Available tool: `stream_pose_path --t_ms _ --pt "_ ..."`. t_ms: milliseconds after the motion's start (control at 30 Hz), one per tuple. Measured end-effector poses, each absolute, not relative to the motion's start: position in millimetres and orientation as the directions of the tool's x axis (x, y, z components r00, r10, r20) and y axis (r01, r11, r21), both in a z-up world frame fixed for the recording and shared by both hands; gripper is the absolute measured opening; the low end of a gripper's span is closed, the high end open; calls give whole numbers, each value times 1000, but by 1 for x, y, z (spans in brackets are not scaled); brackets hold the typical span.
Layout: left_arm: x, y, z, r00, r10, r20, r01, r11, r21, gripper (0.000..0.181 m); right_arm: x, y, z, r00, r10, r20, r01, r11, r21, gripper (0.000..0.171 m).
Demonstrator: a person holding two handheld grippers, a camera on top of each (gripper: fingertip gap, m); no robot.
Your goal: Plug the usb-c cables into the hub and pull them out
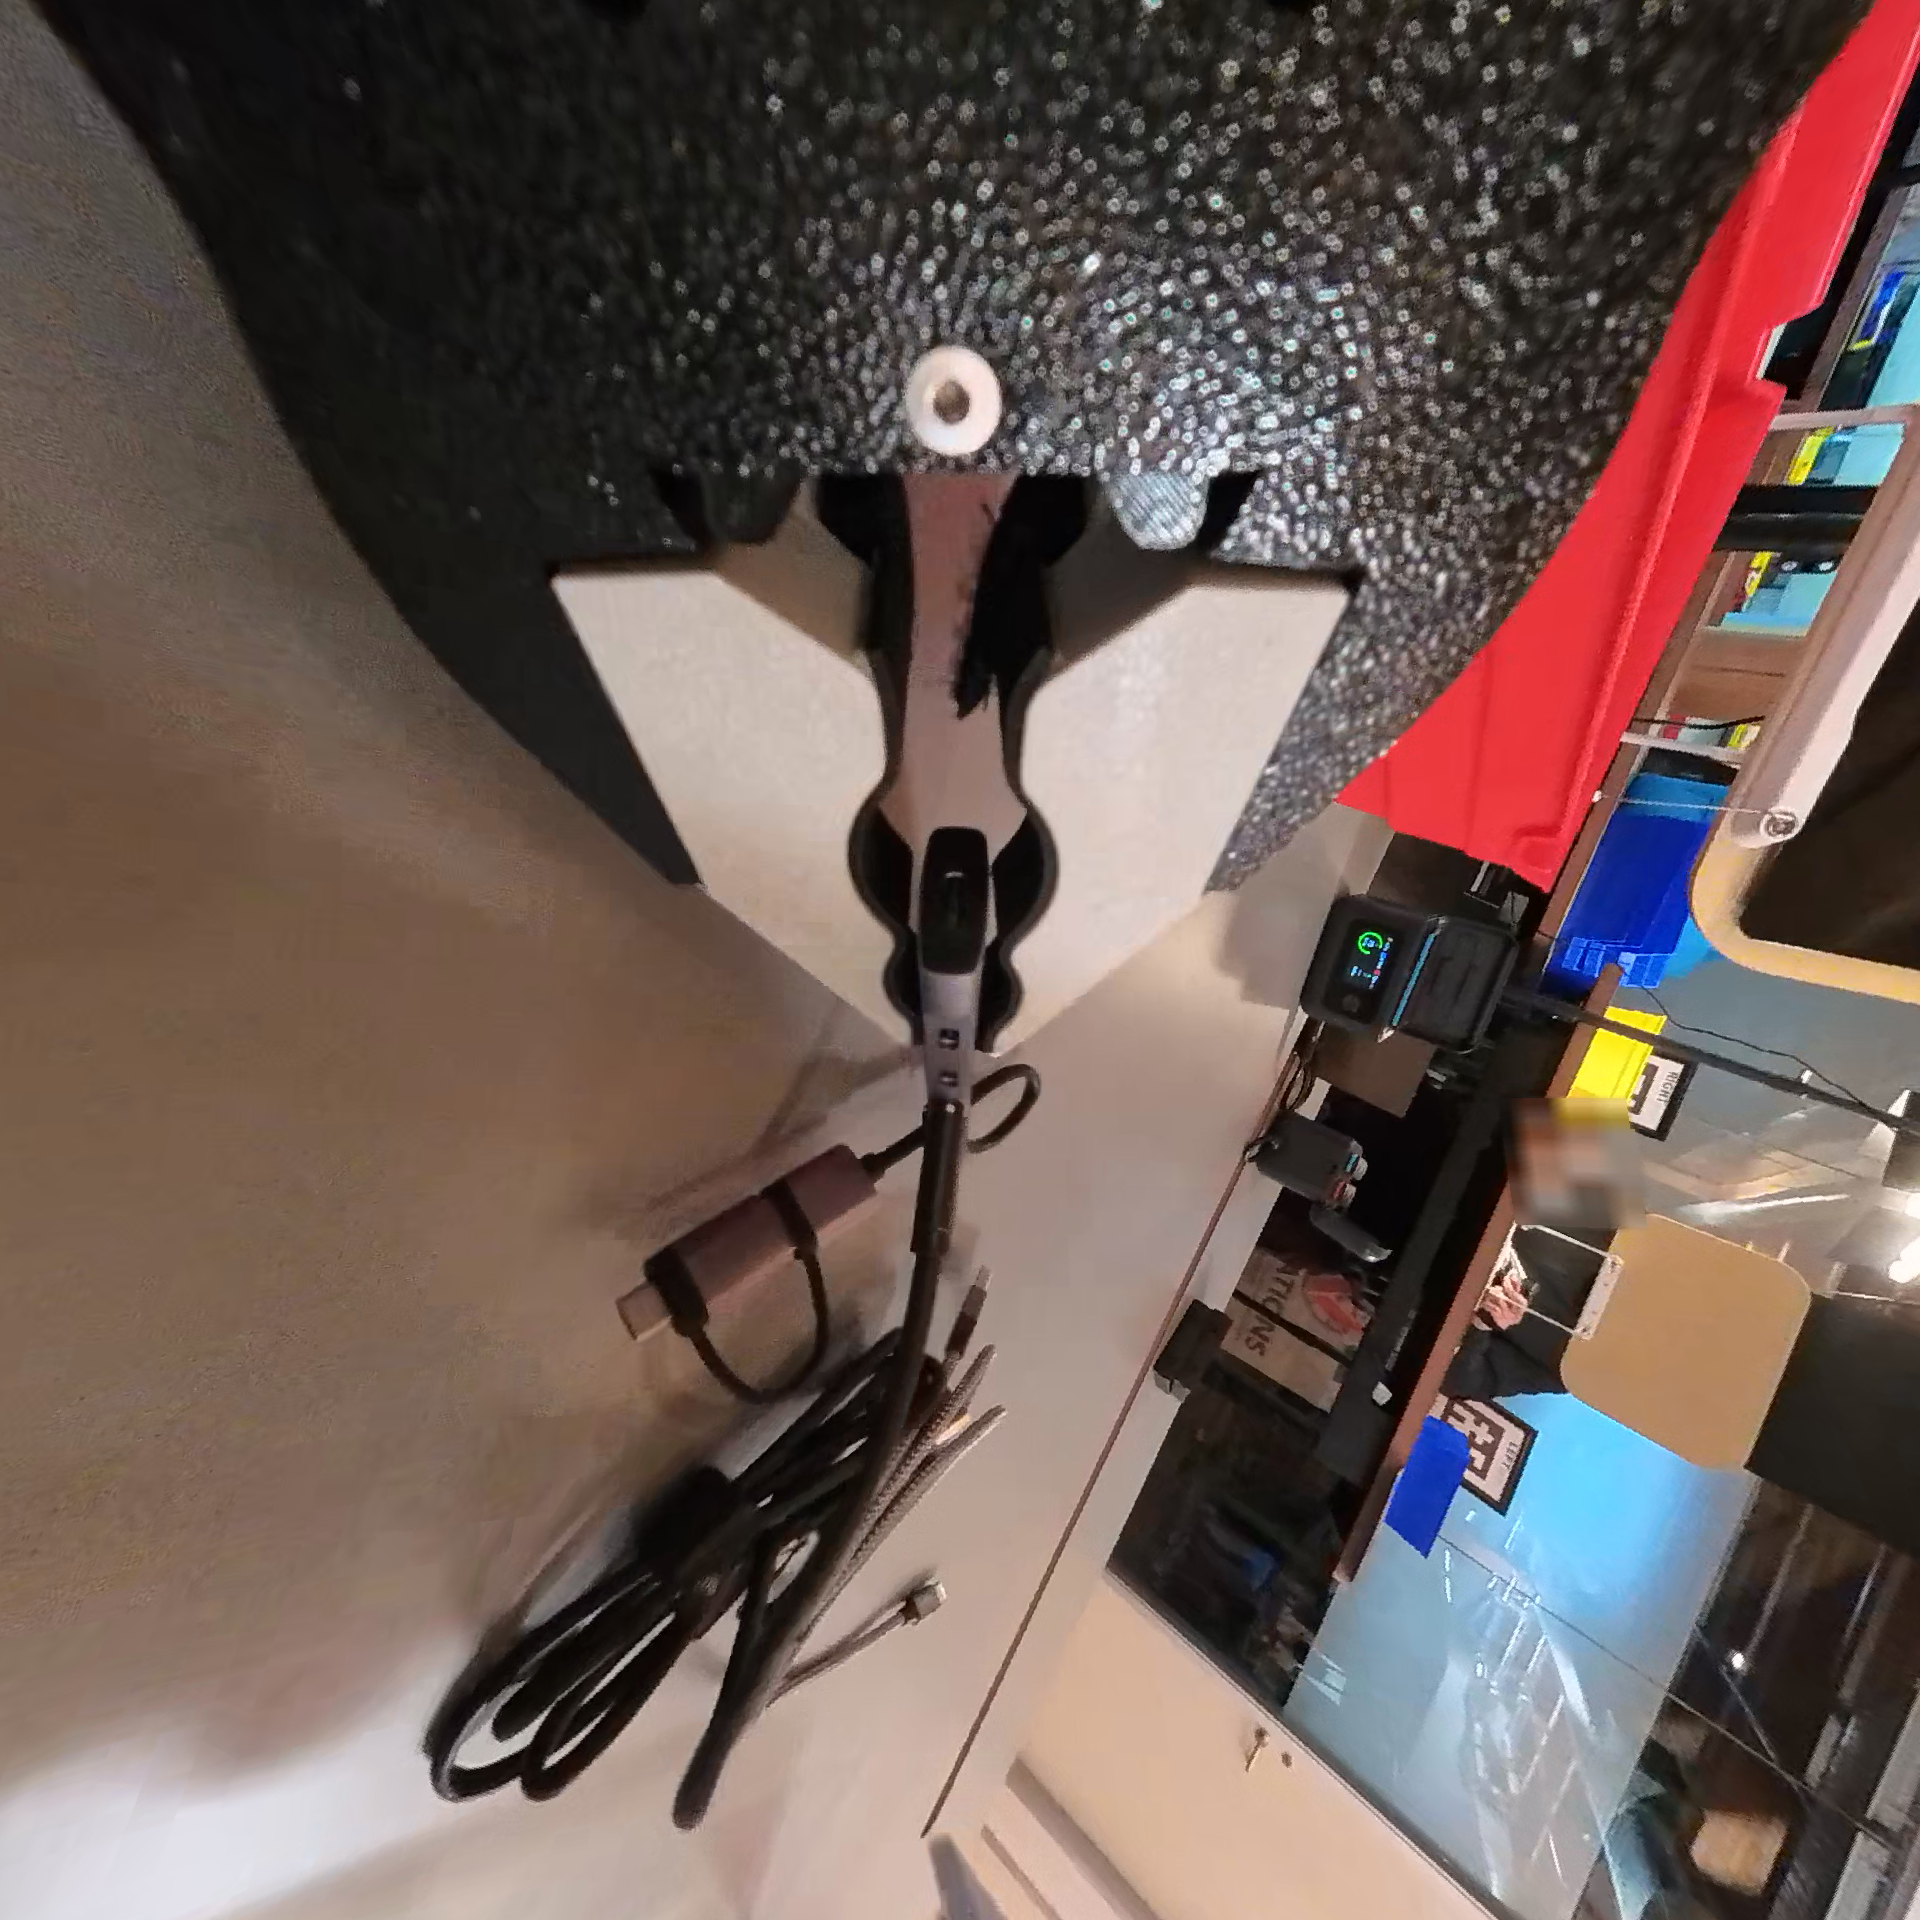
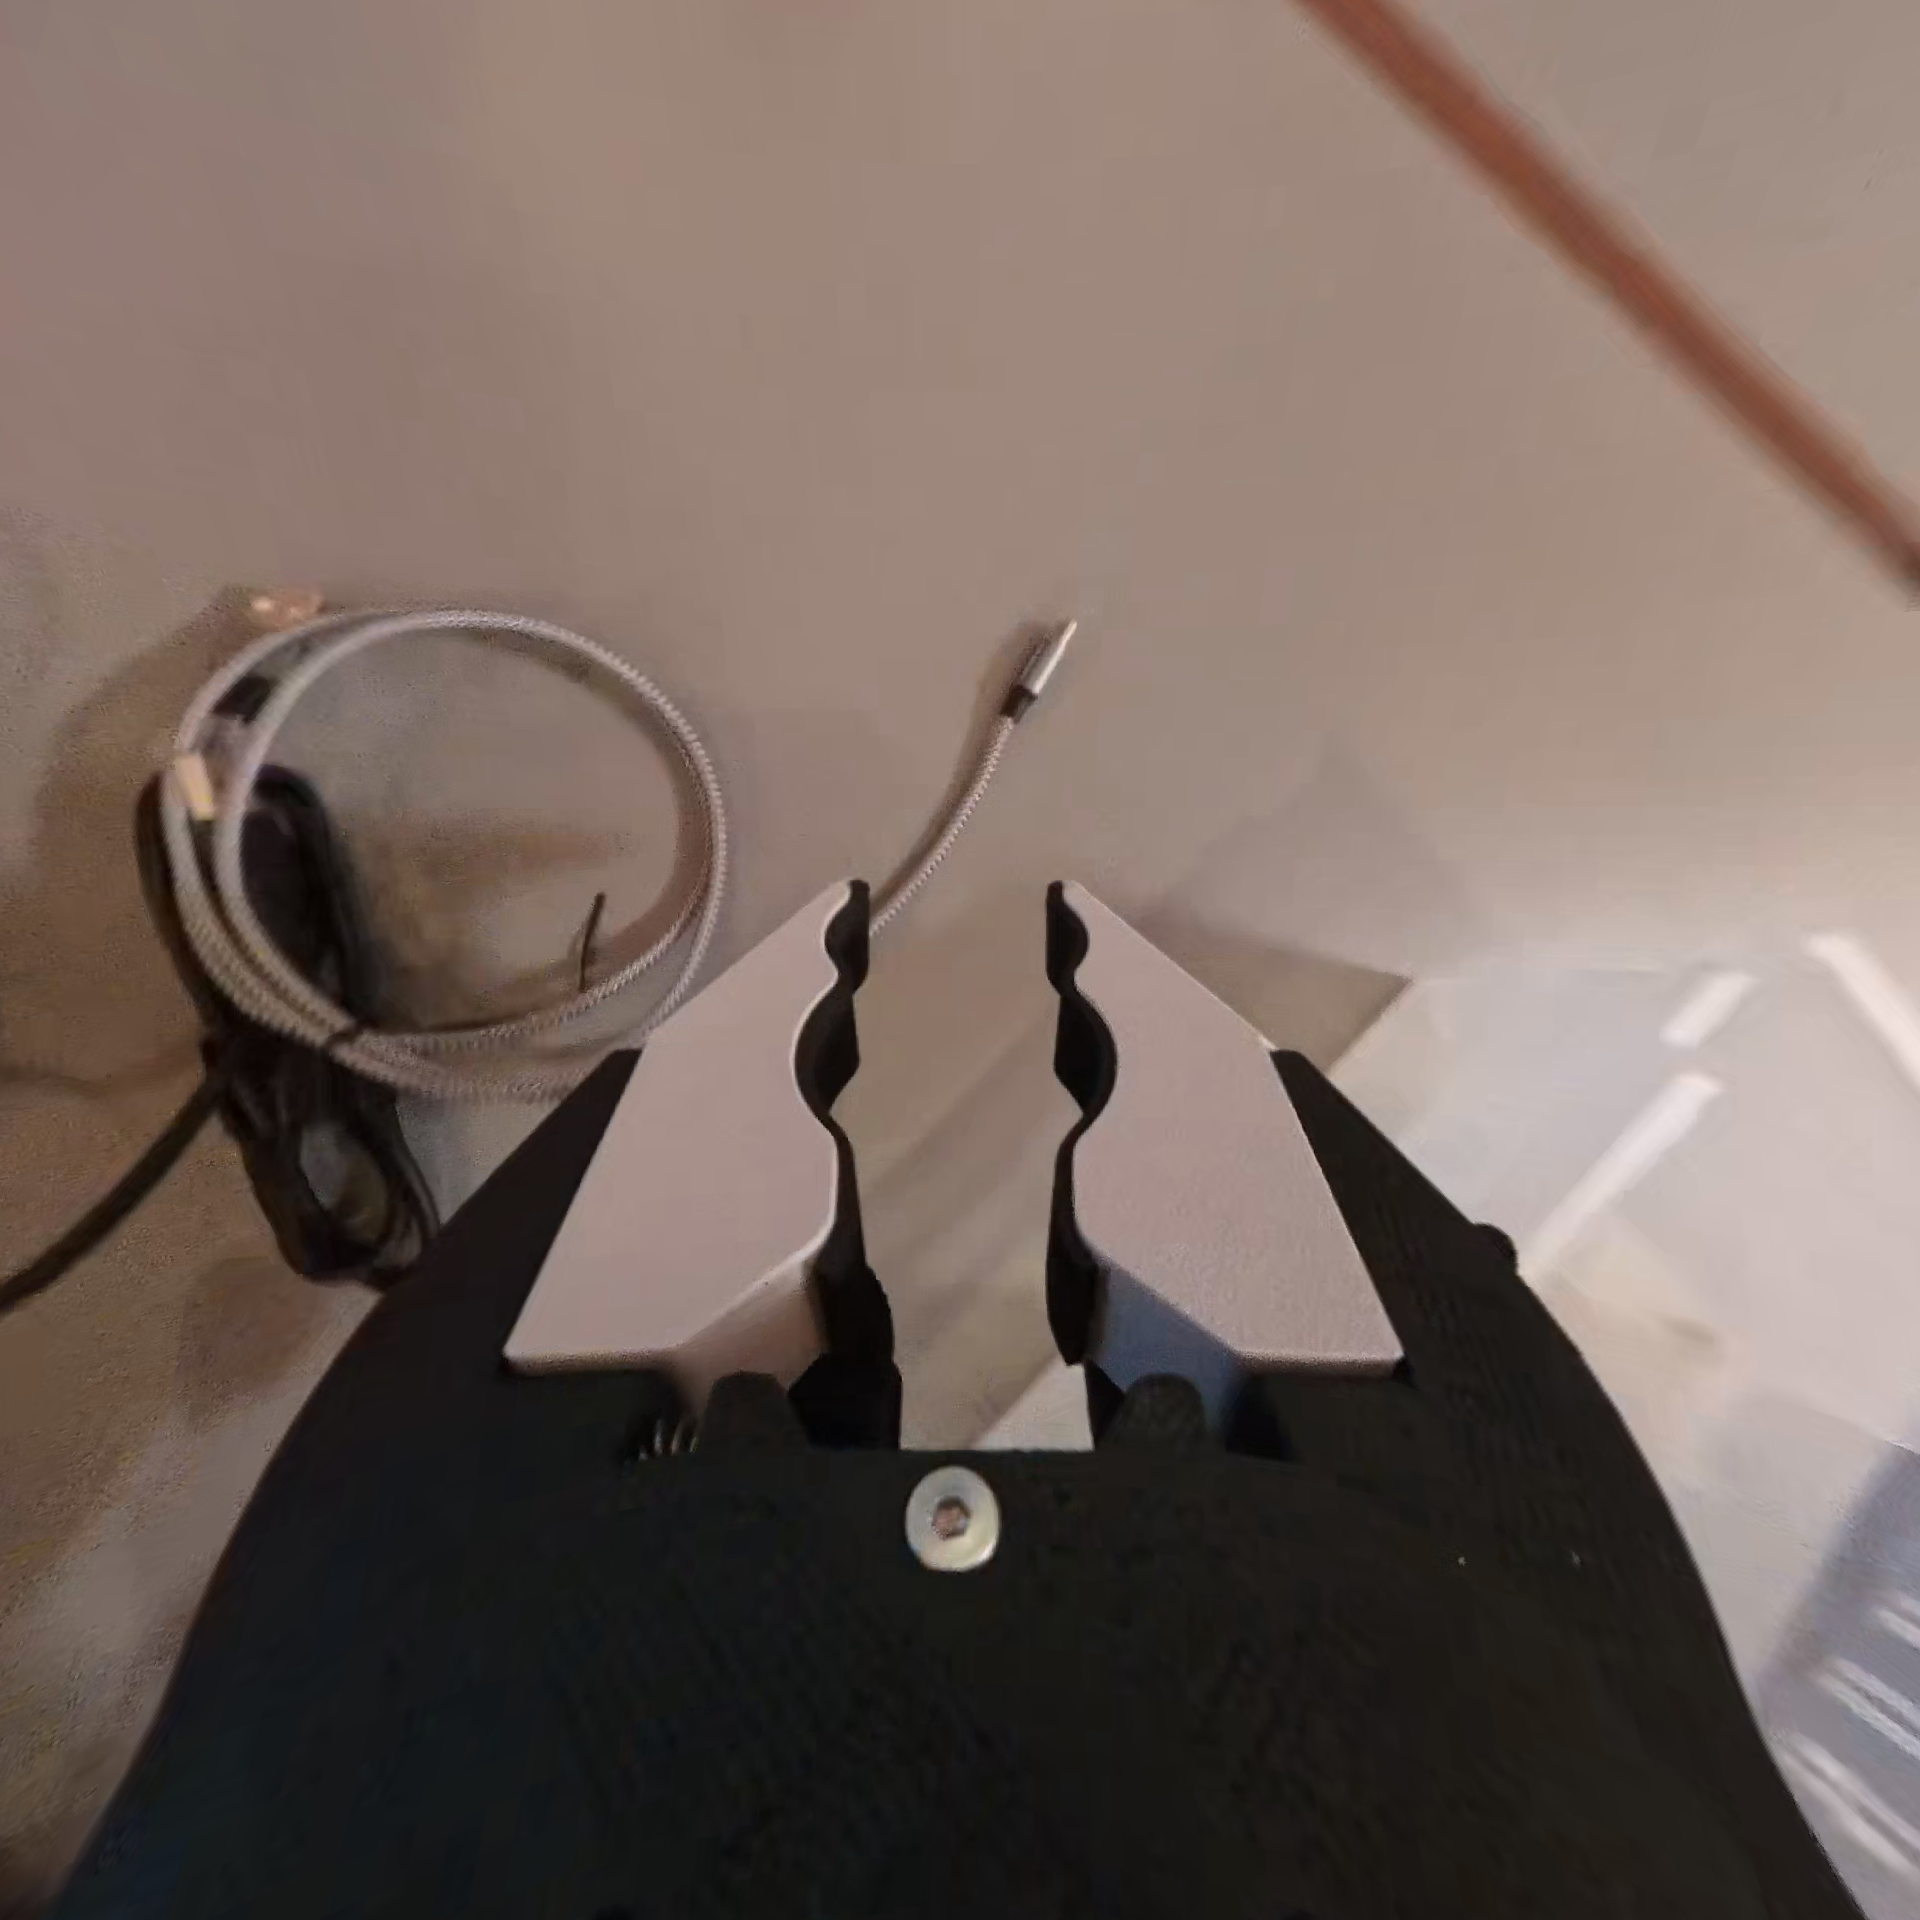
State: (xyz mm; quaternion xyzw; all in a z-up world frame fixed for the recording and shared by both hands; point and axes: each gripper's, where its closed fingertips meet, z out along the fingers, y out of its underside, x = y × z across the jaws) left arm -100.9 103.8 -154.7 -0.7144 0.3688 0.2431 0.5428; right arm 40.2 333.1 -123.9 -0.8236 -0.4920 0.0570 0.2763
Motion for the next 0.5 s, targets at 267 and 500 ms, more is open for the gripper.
stream_pose_path --t_ms 267,500 --pt "-102 104 -155 628 -267 -731 -776 -143 -614 7 15 376 -173 669 733 -120 587 -621 -520 25" --pt "-102 105 -154 641 -268 -719 -765 -146 -627 7 21 381 -191 692 719 -63 618 -635 -463 20"
